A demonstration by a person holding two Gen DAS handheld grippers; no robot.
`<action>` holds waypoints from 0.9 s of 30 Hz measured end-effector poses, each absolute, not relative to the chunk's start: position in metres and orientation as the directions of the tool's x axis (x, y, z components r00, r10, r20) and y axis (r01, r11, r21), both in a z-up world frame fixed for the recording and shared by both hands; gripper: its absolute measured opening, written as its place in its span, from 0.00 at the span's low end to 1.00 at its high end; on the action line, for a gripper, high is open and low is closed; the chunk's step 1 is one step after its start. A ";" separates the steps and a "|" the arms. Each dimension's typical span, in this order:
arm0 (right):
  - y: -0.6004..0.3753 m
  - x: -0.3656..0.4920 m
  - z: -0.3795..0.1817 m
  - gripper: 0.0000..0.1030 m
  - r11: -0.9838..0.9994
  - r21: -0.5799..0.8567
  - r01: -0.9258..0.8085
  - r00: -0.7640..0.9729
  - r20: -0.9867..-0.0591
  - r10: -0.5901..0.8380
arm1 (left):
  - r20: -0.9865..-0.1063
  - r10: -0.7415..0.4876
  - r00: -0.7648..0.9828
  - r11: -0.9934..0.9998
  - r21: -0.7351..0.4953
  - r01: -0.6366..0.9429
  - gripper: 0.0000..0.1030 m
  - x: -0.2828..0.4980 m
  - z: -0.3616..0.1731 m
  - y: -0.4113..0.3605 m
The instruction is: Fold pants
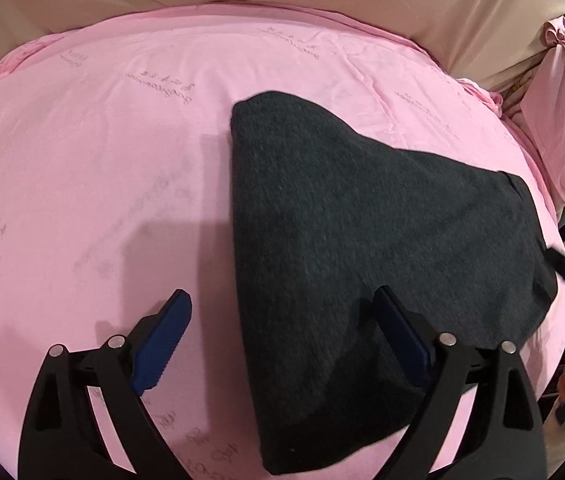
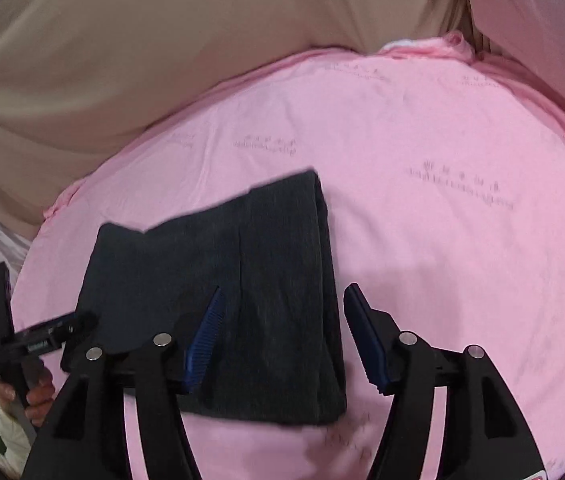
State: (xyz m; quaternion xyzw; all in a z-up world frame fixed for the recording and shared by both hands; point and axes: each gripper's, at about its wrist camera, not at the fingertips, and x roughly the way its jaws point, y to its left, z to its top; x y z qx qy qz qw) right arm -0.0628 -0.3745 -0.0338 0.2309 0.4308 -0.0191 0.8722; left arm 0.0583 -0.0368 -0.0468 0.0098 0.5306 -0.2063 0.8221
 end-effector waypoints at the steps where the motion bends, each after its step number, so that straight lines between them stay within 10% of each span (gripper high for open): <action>1: -0.374 -0.067 -0.044 0.60 0.882 0.412 0.228 0.613 -0.765 0.199 | -0.879 -0.334 0.341 0.912 -0.209 0.353 0.87 0.057 -0.048 -0.039; 9: -0.365 -0.071 -0.062 0.81 0.877 0.424 0.225 0.620 -0.757 0.207 | -0.883 -0.317 0.346 0.918 -0.194 0.345 0.87 0.056 -0.051 -0.046; 11: -0.360 -0.069 -0.062 0.84 0.891 0.400 0.215 0.626 -0.757 0.188 | -0.880 -0.322 0.349 0.914 -0.193 0.357 0.80 0.056 -0.050 -0.048; 13: -0.356 -0.068 -0.062 0.83 0.901 0.380 0.208 0.631 -0.756 0.174 | -0.872 -0.355 0.337 0.900 -0.222 0.375 0.52 0.056 -0.048 -0.048; 19: -0.359 -0.069 -0.052 0.34 0.874 0.442 0.201 0.634 -0.739 0.228 | -0.855 -0.426 0.297 0.880 -0.316 0.355 0.14 0.065 -0.032 -0.035; 27: -0.316 -0.105 -0.022 0.27 0.836 0.548 0.020 0.601 -0.675 0.427 | -0.831 -0.495 0.254 0.846 -0.395 0.359 0.13 0.041 0.014 0.044</action>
